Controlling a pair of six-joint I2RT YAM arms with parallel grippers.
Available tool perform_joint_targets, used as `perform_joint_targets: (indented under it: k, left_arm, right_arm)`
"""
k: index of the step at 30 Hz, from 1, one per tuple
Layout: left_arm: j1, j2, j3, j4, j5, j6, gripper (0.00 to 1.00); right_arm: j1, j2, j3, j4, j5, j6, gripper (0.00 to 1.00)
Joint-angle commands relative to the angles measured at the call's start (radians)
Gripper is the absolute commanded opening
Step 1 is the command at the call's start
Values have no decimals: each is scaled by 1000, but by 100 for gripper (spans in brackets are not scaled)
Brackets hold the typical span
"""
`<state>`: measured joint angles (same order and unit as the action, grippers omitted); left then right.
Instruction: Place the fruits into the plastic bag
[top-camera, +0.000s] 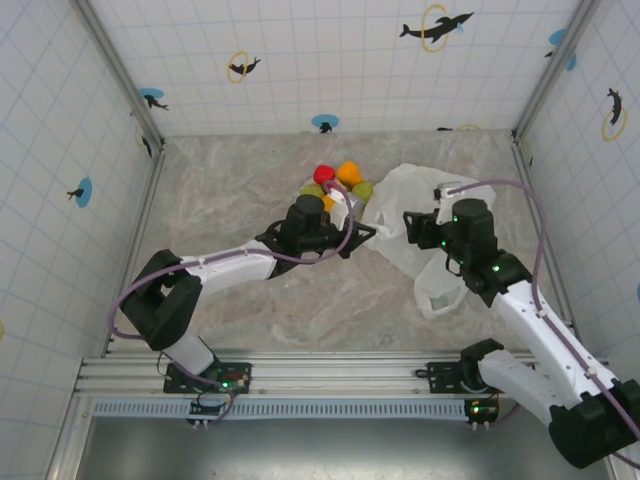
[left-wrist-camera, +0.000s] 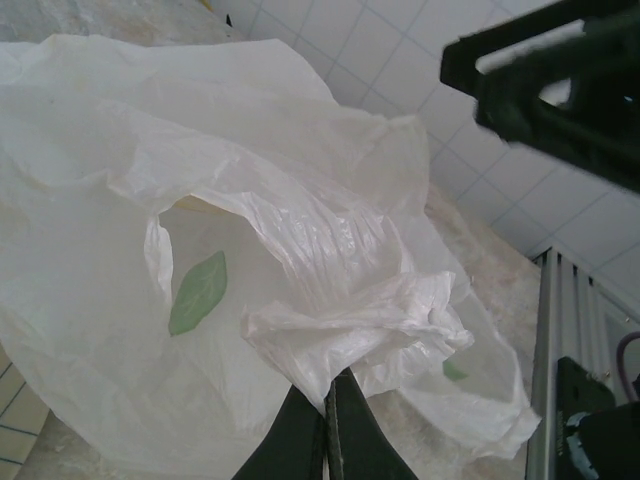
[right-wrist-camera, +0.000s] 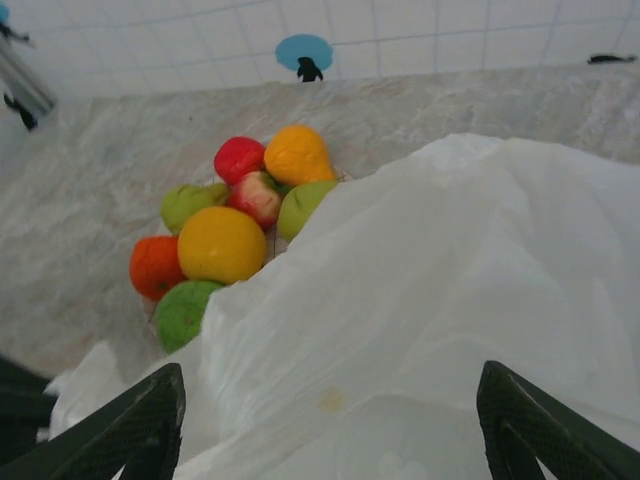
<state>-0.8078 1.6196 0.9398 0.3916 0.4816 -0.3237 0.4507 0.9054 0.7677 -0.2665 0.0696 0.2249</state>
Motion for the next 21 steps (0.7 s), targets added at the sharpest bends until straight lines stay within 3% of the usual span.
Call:
perform_joint_targets:
  k: [1, 4, 9, 11, 16, 21]
  left_arm:
    - [15, 13, 28, 17, 51, -84, 0]
    - [26, 7, 28, 18, 61, -108, 0]
    - [46, 9, 28, 35, 85, -146, 0]
    - [50, 12, 28, 42, 97, -157, 0]
    - [59, 20, 29, 58, 131, -179, 0]
    - [62, 18, 27, 54, 152, -185, 0]
  right_arm:
    - [86, 18, 54, -117, 254, -142, 82]
    - [127, 51, 52, -145, 461, -179, 93]
    - [101, 12, -29, -87, 565, -193, 98]
    - [60, -8, -57, -64, 526, -193, 99]
    - [-69, 39, -116, 24, 283, -181, 99]
    - [-113, 140, -149, 170, 230, -218, 95]
